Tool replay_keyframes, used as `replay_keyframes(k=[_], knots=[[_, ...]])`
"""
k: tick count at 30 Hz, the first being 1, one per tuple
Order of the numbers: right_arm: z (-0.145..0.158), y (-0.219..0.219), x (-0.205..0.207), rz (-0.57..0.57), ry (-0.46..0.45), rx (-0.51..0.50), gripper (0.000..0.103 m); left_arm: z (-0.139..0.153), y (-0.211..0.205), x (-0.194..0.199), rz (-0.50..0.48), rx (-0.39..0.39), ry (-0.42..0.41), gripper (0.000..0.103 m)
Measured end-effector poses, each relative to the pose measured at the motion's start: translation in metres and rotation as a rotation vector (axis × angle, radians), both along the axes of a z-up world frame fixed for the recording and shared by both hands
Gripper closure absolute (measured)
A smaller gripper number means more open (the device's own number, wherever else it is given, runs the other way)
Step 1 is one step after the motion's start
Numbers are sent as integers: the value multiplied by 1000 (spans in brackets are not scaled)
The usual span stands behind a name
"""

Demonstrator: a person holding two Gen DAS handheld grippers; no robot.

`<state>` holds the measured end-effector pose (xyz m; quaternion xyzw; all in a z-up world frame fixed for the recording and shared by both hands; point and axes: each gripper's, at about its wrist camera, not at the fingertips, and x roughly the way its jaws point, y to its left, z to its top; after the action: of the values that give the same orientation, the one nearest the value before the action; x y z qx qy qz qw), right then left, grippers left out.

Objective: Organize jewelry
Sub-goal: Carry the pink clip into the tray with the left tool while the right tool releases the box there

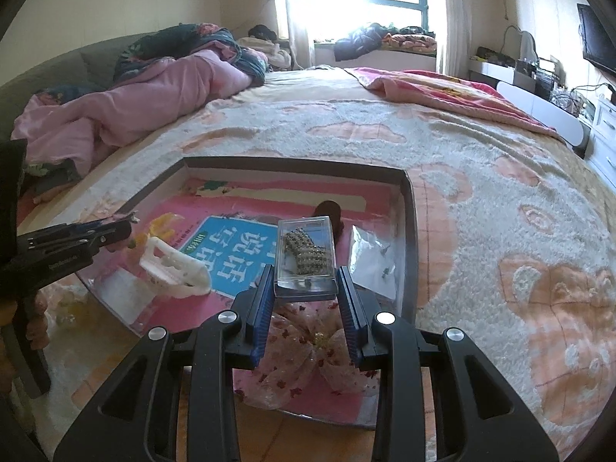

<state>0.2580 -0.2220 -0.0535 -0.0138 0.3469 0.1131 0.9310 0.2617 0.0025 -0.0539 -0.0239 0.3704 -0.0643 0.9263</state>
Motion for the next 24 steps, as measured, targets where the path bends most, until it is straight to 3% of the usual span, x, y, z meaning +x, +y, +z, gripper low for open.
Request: replay_keyframes(k=[8, 12, 18, 20, 24], knots=[[-5, -3, 2, -10, 27, 12, 72, -3, -4, 2, -9, 10, -5, 81], [-3, -7, 0, -15, 18, 31, 57, -3, -5, 2, -8, 9, -6, 81], [2, -9, -7, -14, 0, 53, 47, -3, -5, 2, -7, 11, -6, 81], [4, -10, -11, -15, -8, 62, 44, -1, -6, 0, -8, 13, -9, 77], [8, -13, -16, -14, -21, 79, 40, 5, -8, -5, -7, 12, -28, 59]])
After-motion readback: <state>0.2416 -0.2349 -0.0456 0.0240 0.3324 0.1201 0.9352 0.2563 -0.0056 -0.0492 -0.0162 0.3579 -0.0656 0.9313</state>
